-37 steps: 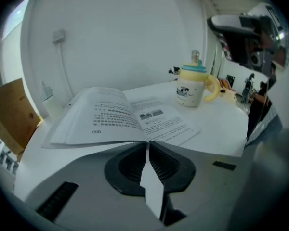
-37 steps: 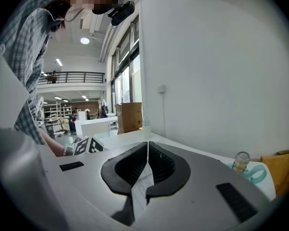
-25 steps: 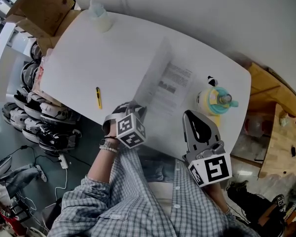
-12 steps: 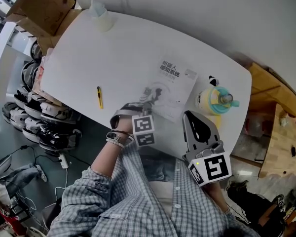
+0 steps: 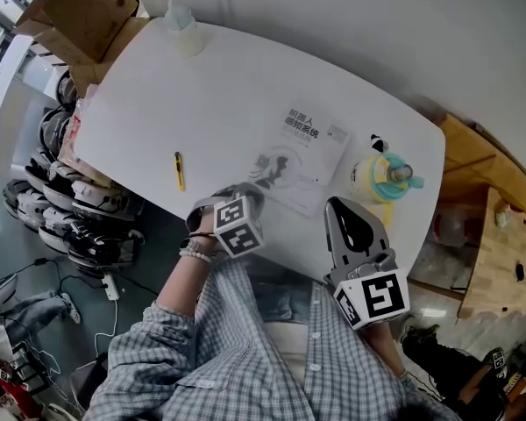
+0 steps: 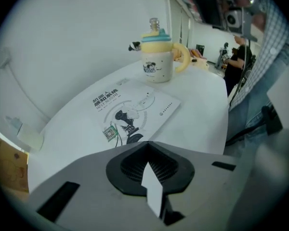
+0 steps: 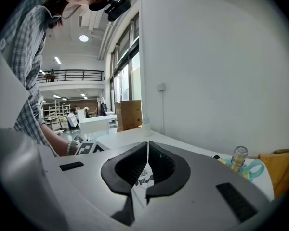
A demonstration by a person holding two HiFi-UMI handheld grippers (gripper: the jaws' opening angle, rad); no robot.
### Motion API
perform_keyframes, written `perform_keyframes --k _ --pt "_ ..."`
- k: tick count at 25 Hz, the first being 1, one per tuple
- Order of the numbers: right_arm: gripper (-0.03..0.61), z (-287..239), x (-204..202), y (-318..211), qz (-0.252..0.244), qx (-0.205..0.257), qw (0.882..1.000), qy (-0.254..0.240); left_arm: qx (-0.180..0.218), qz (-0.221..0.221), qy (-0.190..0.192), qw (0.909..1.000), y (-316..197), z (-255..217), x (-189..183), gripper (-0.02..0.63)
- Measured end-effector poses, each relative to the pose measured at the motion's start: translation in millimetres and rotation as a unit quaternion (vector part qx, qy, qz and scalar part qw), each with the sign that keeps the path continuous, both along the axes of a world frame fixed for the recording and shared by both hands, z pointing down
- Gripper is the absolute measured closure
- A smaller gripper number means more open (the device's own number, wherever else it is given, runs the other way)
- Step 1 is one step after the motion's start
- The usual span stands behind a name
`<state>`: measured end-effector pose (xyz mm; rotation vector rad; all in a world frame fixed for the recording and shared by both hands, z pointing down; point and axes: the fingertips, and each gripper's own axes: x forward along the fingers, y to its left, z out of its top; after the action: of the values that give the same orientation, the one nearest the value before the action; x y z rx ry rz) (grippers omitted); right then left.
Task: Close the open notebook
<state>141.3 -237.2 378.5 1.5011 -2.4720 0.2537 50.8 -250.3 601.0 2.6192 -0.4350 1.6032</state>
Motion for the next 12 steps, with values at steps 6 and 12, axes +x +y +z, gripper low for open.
perform_keyframes --k 6,12 --pt "0.555 -6.4 -0.3 4.4 0.001 0.012 1.000 0.008 0.007 -0.062 0.092 0.9938 -5.3 -40.3 -6.3 0.606" --pt "0.555 -16.4 4.0 8.1 0.007 0.030 0.999 0.013 0.049 -0.130 0.191 0.9716 -12.0 -101.0 -16.8 0.606"
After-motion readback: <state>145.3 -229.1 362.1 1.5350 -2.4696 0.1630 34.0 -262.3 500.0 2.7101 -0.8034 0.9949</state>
